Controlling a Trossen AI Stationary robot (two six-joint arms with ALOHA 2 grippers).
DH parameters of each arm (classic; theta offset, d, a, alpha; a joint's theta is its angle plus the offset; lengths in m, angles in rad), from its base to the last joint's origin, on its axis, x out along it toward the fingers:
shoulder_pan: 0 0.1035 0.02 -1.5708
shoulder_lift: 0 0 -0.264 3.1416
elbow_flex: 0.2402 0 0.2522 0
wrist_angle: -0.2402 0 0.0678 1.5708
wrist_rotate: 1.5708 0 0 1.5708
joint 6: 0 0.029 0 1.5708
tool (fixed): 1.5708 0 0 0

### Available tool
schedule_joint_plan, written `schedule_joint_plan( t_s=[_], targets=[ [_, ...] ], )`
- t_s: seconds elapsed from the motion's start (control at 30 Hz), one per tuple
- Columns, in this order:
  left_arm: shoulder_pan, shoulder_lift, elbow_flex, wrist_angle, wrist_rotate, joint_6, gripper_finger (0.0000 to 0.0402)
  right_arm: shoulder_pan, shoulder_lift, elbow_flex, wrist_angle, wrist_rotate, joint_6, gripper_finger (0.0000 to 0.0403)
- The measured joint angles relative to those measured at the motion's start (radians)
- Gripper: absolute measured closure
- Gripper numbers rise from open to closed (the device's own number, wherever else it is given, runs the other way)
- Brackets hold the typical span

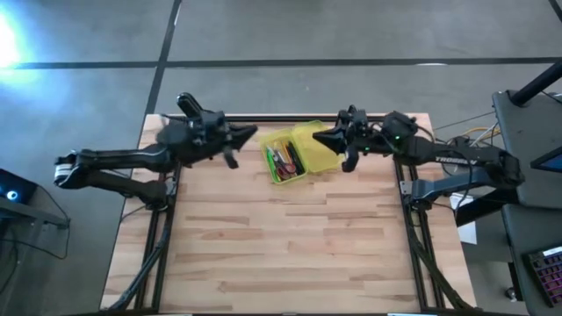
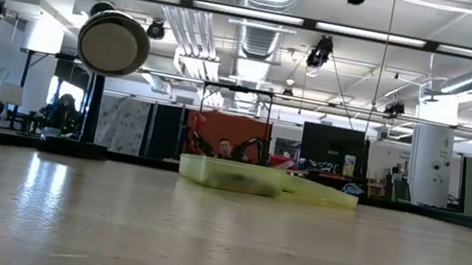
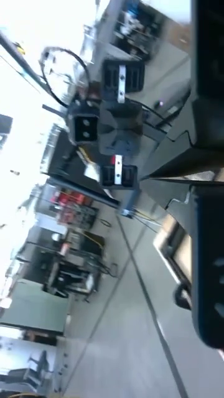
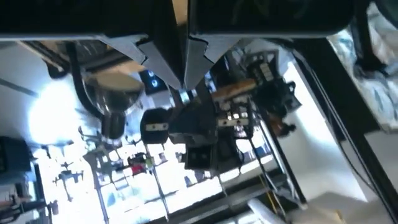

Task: Pick & place school supplies into a supply box
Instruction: Return to Home Position

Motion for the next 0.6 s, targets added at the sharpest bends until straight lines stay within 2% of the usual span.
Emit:
schedule_joint_plan(
  t_s=[0.13,0.27,0.43,0.6],
  targets=[
    [0.0,-0.085,0.008,0.014,0.0,-0.001,0.0401,-0.001,-0.03,0.056,-0.011,0.018,0.008,0.0395],
    [0.0,-0.177,0.044,0.017,-0.001,0.019,0.0401,0.0,-0.1,0.12,-0.043,0.066,-0.049,0.0395],
    [0.001,-0.306,0.065,0.017,-0.009,0.074,0.0401,0.0,-0.229,0.167,-0.069,0.213,-0.11,0.0395],
    [0.001,-0.435,0.059,-0.023,-0.065,0.091,0.0401,0.017,-0.357,0.165,-0.068,0.366,-0.152,0.0395]
  ],
)
